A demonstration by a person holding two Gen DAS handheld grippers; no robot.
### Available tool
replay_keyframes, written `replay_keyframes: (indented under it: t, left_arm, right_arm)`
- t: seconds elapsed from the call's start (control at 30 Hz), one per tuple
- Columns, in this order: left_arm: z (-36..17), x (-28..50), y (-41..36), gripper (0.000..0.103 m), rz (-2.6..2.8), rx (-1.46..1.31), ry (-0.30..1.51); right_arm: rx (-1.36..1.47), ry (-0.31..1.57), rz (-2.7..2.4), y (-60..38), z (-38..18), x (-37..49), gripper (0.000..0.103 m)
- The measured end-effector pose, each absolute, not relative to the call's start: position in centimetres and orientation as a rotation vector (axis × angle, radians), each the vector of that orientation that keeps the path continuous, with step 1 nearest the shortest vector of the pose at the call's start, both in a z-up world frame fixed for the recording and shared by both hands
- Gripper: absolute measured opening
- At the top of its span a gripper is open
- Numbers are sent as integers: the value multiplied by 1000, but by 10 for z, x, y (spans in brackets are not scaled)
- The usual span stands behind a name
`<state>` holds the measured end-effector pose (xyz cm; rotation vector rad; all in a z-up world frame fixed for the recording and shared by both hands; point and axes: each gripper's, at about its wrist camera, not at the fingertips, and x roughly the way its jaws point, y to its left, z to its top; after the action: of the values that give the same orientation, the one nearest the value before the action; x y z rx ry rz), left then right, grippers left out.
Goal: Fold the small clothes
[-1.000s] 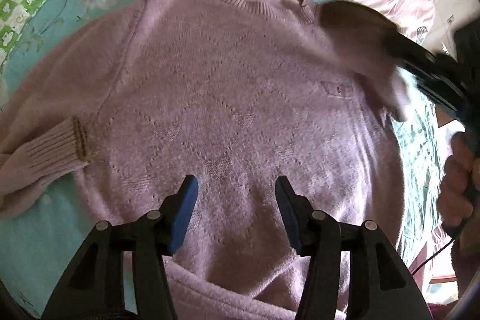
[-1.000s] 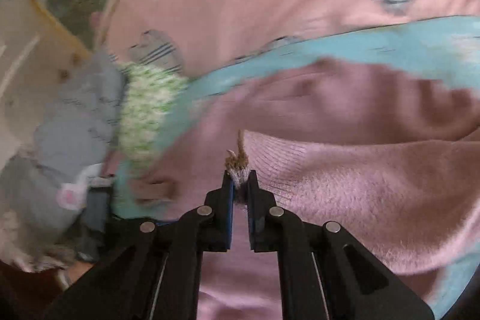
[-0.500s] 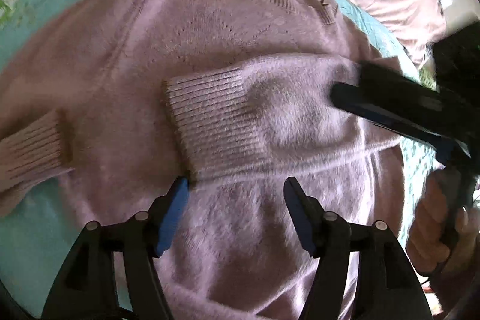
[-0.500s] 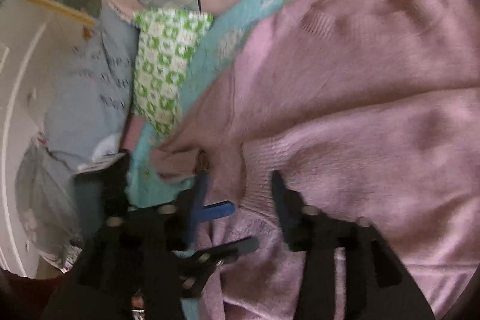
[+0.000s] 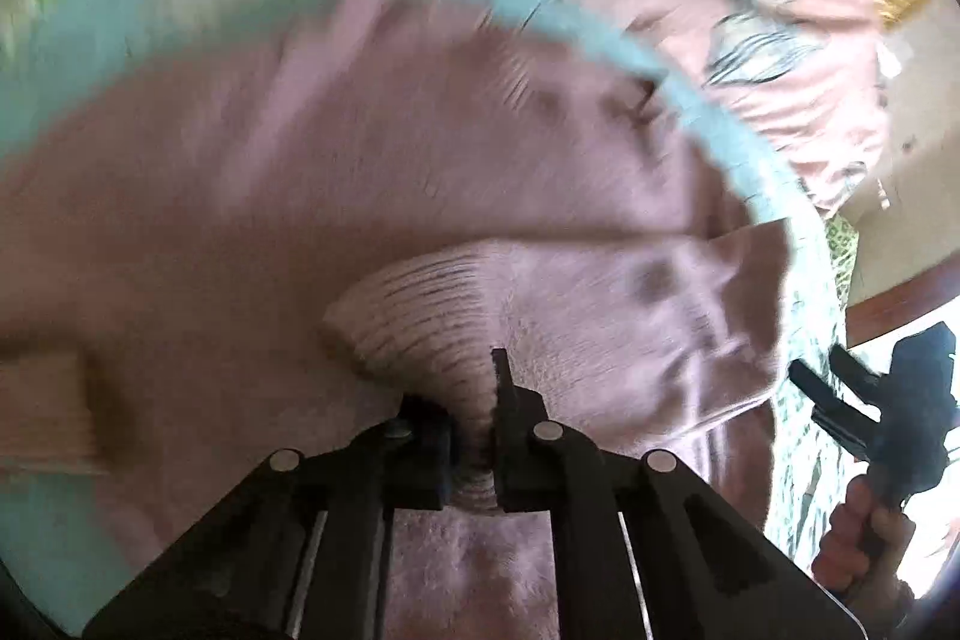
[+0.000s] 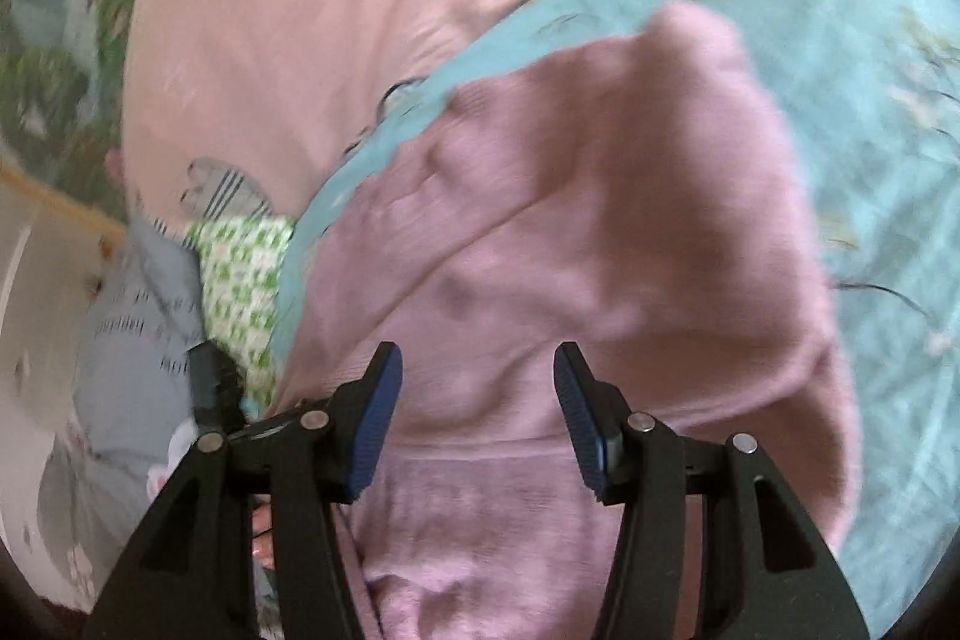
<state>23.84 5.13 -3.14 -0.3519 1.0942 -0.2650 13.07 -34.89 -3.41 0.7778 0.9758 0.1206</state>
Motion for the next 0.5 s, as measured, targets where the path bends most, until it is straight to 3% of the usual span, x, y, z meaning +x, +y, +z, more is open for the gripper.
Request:
replay_keyframes:
  t: [0.1,0.23,0.5]
  left_arm:
    - [-1,224,71,7,-224,-316,1003]
    - [-31,225,88,7,-214,-298,1118]
    - [-45,228,101,7,-151,-342,1120]
  right_arm:
    - [784,934,50,-368,-26,118,54]
    - [784,924,-41,-393,-32,111,54]
    - [706,986,-133,-406,-57,156,54]
